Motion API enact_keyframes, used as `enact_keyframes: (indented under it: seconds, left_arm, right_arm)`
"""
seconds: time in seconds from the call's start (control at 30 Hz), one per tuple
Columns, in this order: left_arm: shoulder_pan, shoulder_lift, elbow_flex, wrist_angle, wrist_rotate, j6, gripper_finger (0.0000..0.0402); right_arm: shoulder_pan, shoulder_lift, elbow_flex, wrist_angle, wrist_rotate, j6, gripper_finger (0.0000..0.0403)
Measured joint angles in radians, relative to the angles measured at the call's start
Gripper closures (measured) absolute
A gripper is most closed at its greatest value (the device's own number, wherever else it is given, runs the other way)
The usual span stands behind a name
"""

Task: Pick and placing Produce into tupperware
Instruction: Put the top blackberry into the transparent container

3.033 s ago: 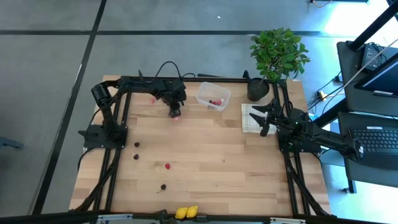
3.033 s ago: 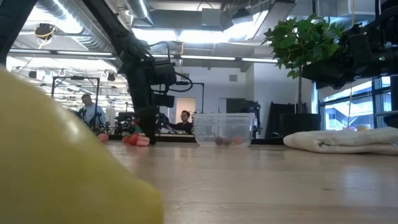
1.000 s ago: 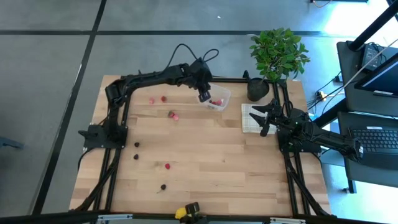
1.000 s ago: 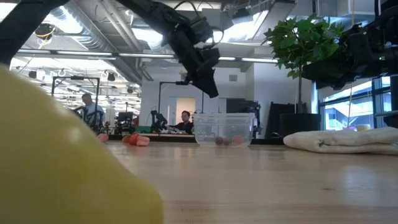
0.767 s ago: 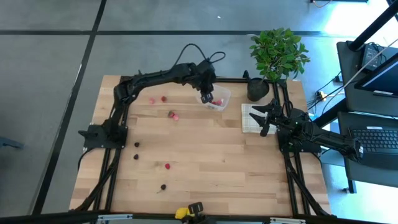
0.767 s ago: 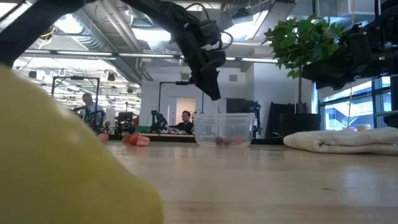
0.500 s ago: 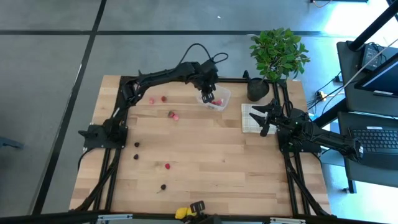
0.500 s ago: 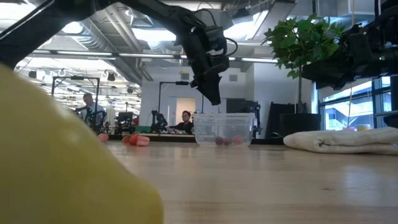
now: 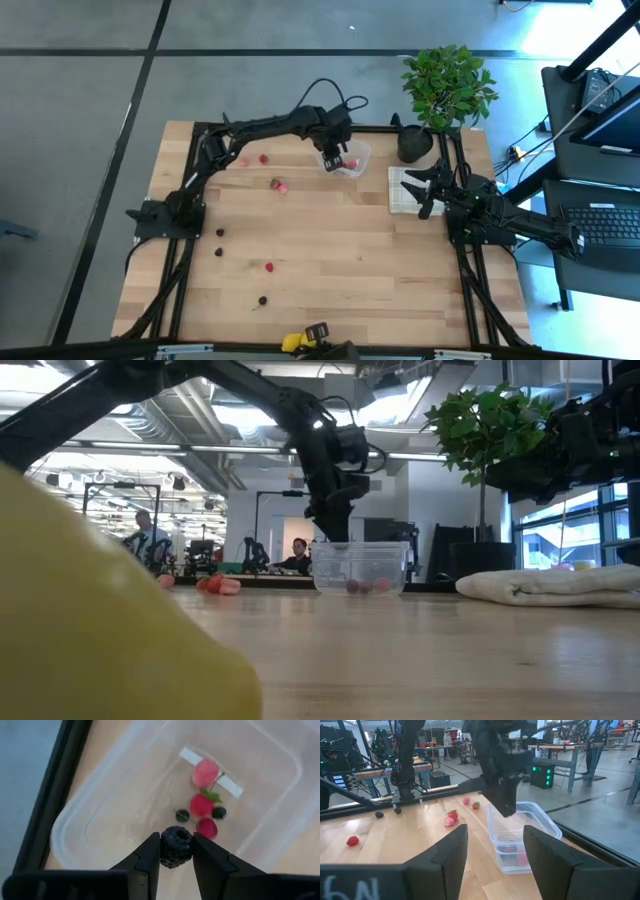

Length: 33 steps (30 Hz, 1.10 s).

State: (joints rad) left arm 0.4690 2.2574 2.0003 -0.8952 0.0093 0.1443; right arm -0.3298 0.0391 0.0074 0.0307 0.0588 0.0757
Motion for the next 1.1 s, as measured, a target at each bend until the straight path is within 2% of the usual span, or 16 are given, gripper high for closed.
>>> enact_keyframes:
  seconds: [0.3,0.57,0.83,1.1]
  left_arm:
    - [-0.001,0.036,-0.001,0.005,0.000,0.003,0.0301]
    - [-0.001,0.048,-0.001,0.008,0.006,-0.003,0.0313]
    - [0.000,0.048,-0.001,0.009,0.007,-0.007,0.0294]
    - [-0.001,0.048,-0.001,0.006,0.007,-0.011,0.0310]
  right_arm:
    - [0.000,0.000,0.000,0.000,0.000,-0.001,0.0208]
    - [0.000,0.000,0.000,0.000,0.000,-0.001,0.0208]
    - [0.000,0.000,0.000,0.000,0.000,-0.001,0.0208]
    - [0.000,0.000,0.000,0.000,0.000,0.000,0.0208]
